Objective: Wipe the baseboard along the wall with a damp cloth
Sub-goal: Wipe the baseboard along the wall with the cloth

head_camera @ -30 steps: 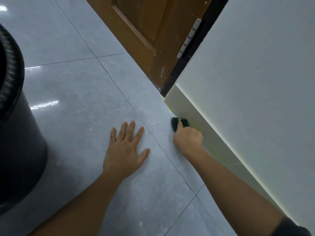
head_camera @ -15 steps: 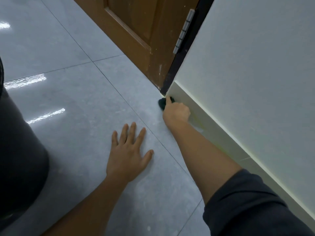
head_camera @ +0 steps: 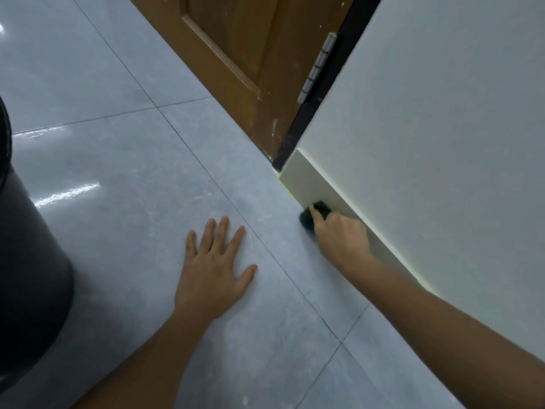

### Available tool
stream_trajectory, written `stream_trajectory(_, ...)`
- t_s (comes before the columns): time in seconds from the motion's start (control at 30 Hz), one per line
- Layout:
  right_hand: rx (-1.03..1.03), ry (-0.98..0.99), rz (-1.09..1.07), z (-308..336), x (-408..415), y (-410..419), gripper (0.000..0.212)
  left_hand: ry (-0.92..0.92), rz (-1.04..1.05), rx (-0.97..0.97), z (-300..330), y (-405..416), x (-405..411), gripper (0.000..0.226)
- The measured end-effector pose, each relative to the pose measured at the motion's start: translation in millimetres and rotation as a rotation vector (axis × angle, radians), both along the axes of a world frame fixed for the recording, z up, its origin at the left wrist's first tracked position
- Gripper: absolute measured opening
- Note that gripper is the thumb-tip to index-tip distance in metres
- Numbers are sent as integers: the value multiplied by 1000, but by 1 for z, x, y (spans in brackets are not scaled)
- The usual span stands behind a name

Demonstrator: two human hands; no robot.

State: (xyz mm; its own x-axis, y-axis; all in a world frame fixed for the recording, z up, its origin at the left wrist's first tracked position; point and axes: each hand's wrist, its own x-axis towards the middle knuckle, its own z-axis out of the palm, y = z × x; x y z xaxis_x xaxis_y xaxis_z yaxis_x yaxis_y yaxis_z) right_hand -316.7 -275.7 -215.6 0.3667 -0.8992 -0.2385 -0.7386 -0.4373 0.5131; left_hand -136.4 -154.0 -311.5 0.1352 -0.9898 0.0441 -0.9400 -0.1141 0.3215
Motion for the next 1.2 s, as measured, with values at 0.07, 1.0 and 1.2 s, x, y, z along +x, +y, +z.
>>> stream_trajectory(0.07, -72, -22, 28, 5, 7, -8, 63, -1, 2, -8, -1, 0, -1, 74)
stream_trajectory(1.0, 12, -61, -41, -13, -46, 34, 64, 30, -29, -19, 3, 13, -93, 76)
stream_trajectory(1.2, -70, -38, -71, 8, -67, 49, 64, 2, -22, 8, 2, 14, -96, 72)
